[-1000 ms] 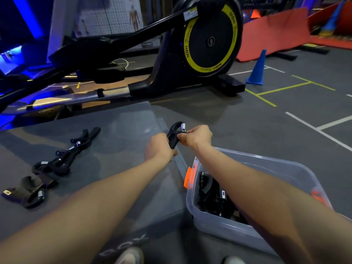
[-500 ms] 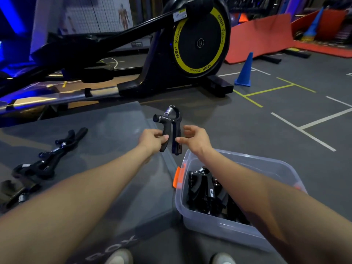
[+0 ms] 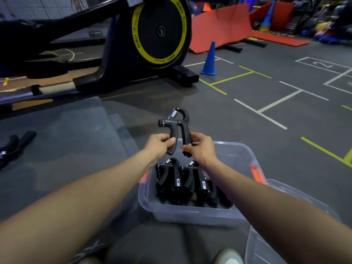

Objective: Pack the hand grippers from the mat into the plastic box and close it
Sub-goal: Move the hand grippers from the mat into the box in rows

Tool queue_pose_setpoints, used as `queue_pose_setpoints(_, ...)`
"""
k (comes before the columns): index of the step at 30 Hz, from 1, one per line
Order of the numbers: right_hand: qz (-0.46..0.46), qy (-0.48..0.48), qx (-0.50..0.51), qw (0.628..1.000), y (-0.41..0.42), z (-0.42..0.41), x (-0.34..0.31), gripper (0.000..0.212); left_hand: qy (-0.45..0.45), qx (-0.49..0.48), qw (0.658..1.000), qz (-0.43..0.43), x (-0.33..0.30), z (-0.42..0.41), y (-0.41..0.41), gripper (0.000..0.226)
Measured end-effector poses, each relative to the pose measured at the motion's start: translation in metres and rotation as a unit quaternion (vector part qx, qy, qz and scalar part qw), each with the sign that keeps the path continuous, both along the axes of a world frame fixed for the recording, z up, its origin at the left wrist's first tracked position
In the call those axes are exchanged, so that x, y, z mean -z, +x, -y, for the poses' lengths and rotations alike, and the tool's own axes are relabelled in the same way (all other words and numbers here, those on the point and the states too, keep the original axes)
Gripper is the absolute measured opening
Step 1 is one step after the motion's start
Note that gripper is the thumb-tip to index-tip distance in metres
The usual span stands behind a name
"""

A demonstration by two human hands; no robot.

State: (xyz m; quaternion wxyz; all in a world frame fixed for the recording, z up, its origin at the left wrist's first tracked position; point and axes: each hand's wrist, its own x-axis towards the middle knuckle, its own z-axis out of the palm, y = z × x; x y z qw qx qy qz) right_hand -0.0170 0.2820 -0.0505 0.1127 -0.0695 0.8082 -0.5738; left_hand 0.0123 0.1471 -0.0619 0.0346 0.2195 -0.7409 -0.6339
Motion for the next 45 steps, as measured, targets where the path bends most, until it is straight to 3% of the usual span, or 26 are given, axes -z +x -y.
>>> queue_pose_setpoints(7, 0.062, 0.075, 0.089, 0.991, -0.019, -0.075, 0.04, 0.037, -0.154, 0.081, 0.983, 0.059, 0.03, -0.056, -0.016, 0.047)
queue_pose_setpoints(15, 0.156, 0.168, 0.146, 0.962, -0.032, -0.122, 0.103, 0.041, -0.303, 0.185, 0.928, 0.117, 0.08, -0.088, -0.023, 0.08)
queue_pose_setpoints(27, 0.204, 0.233, 0.143, 0.94, -0.042, -0.132, 0.137, 0.039, -0.357, 0.253, 0.887, 0.146, 0.127, -0.091, -0.038, 0.097)
queue_pose_setpoints(39, 0.201, 0.218, 0.157, 0.942, -0.045, -0.138, 0.16, 0.044, -0.361, 0.268, 0.879, 0.158, 0.143, -0.089, -0.043, 0.09)
queue_pose_setpoints(42, 0.211, 0.175, 0.172, 0.946, -0.046, -0.134, 0.159, 0.037, -0.365, 0.273, 0.875, 0.163, 0.143, -0.088, -0.043, 0.09)
queue_pose_setpoints(45, 0.187, 0.185, 0.154, 0.952, -0.044, -0.131, 0.151, 0.046, -0.371, 0.272, 0.872, 0.164, 0.136, -0.087, -0.041, 0.084)
